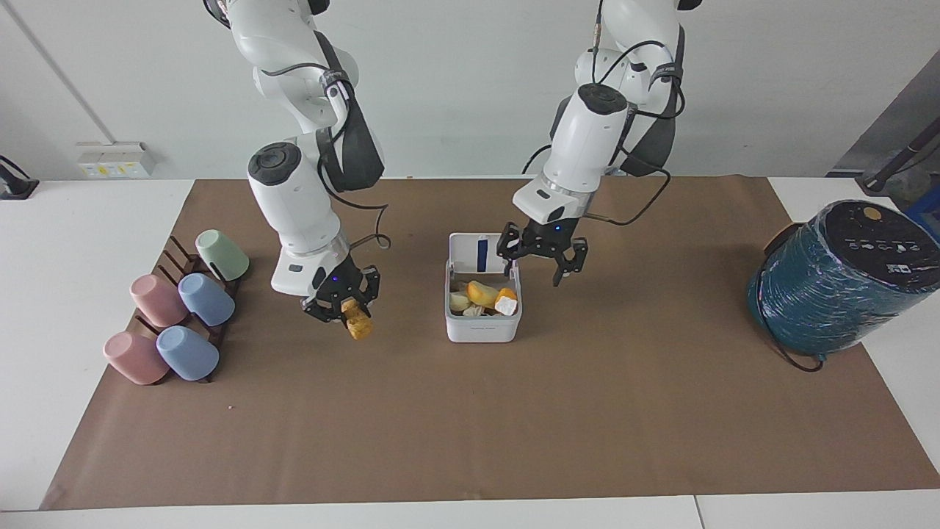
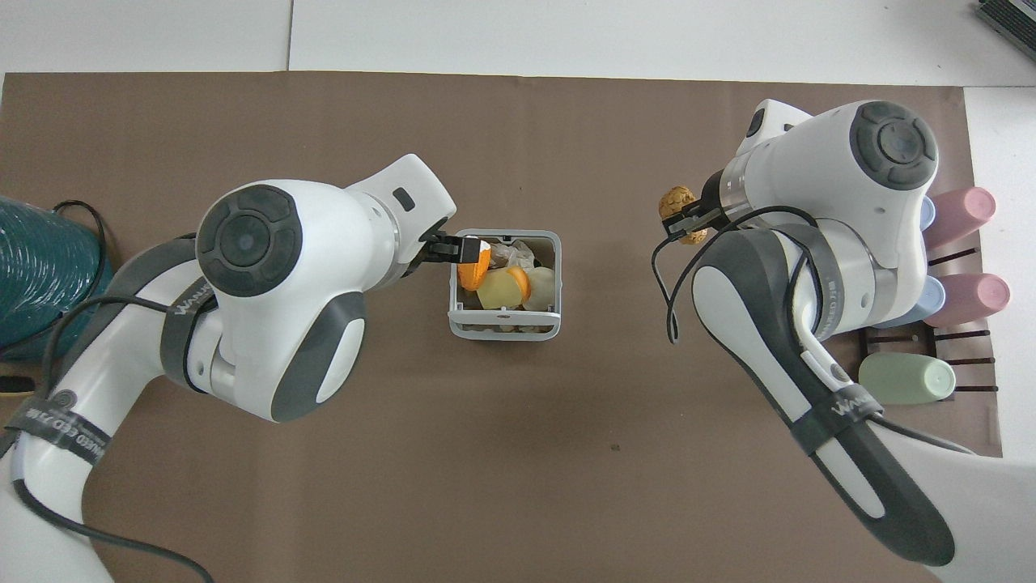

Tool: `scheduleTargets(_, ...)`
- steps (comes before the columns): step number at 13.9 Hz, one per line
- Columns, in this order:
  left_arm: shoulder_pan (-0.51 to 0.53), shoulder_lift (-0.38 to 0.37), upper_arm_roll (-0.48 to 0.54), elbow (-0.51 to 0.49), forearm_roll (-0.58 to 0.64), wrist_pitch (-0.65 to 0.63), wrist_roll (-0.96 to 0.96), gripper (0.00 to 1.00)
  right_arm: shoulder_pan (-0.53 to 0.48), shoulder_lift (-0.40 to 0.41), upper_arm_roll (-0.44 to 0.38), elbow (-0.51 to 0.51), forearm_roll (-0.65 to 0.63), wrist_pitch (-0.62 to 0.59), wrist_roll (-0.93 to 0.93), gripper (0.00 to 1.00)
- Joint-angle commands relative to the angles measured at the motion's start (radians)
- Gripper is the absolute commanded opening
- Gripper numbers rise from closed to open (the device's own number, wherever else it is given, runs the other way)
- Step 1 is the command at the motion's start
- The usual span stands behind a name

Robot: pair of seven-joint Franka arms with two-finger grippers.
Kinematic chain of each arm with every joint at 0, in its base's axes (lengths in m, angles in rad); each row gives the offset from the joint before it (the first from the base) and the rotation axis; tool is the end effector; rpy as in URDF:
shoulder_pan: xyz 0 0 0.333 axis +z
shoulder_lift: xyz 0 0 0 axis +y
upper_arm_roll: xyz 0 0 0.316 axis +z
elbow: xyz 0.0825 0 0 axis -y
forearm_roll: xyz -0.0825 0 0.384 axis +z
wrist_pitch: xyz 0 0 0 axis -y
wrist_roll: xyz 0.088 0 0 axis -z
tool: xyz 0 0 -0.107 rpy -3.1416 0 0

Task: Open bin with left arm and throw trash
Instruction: 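Carry the potato to the bin while the left gripper withdraws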

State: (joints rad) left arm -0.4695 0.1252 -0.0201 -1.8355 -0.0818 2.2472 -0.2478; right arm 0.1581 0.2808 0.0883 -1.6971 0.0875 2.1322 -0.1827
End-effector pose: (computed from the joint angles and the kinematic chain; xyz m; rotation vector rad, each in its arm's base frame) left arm 0.5485 -0.2944 0.4889 2.9344 -0.2933 0.3575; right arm 0.6360 0.1587 0.4462 -2.9711 -0.5759 -0.2301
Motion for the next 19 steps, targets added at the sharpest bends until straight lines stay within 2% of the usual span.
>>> scheduleTargets(1, 0.083, -0.084, -0.007, -0.010, 0.027, -0.118, 0.076, 1.00, 0.027, 0.009, 0.014, 0.063, 0.072, -0.031, 0.203, 0.00)
scheduleTargets(5, 0.227, -0.162, -0.007, -0.010, 0.027, -0.244, 0.255, 1.00, 0.154, 0.023, 0.018, 0.063, 0.117, 0.076, 0.499, 0.00)
scheduleTargets(8, 0.282, -0.185, -0.006, 0.001, 0.028, -0.317, 0.295, 1.00, 0.205, 0.041, 0.019, 0.065, 0.130, 0.107, 0.621, 0.00)
scheduleTargets(10, 0.322, -0.185, -0.006, 0.018, 0.033, -0.362, 0.301, 1.00, 0.227, 0.052, 0.018, 0.063, 0.181, 0.117, 0.637, 0.00)
scheduleTargets(14, 0.358, -0.161, -0.006, 0.156, 0.099, -0.503, 0.334, 1.00, 0.238, 0.071, 0.018, 0.036, 0.181, 0.091, 0.635, 0.00)
scheduleTargets(19, 0.391, -0.145, -0.004, 0.193, 0.094, -0.535, 0.346, 1.00, 0.241, 0.058, 0.019, 0.008, 0.183, 0.063, 0.632, 0.00)
